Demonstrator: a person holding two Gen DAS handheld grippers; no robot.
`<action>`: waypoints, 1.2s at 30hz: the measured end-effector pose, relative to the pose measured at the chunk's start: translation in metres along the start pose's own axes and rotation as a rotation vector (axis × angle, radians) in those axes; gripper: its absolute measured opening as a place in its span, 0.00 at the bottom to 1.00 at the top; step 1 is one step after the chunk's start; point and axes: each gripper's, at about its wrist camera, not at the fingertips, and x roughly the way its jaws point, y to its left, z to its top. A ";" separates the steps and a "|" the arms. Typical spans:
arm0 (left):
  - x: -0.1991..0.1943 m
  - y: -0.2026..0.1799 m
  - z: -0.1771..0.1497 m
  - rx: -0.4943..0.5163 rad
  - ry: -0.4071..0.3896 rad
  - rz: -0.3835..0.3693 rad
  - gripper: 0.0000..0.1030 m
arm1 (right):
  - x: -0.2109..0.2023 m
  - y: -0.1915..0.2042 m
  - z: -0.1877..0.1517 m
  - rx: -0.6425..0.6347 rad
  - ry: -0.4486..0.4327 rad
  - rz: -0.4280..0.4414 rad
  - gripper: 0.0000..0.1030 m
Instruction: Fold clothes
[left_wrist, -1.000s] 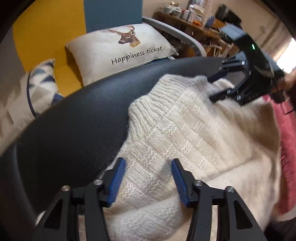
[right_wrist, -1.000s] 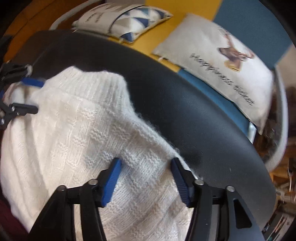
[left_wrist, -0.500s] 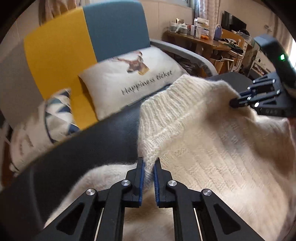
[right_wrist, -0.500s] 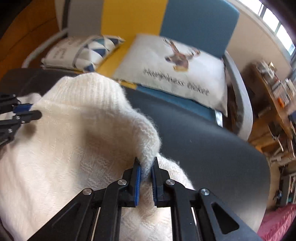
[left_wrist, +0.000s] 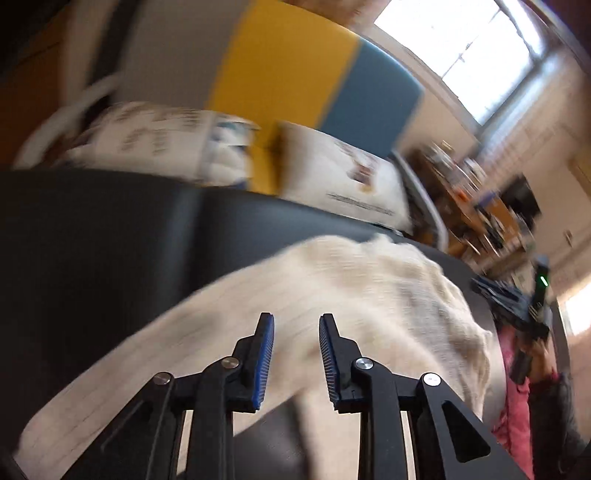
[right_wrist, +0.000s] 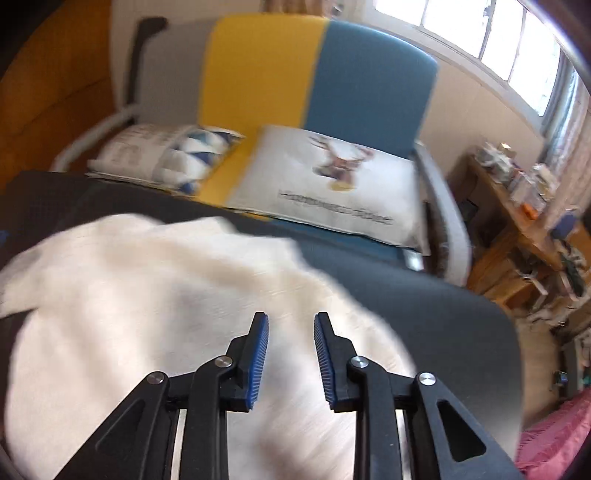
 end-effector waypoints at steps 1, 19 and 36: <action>-0.026 0.034 -0.014 -0.078 -0.016 0.051 0.26 | -0.003 0.011 -0.008 0.005 0.006 0.027 0.25; -0.132 0.252 -0.198 -0.662 -0.012 0.063 0.29 | -0.026 0.188 -0.106 0.099 0.143 0.344 0.25; -0.147 0.230 -0.190 -0.634 -0.255 0.143 0.03 | 0.021 0.187 -0.071 0.111 0.242 0.276 0.25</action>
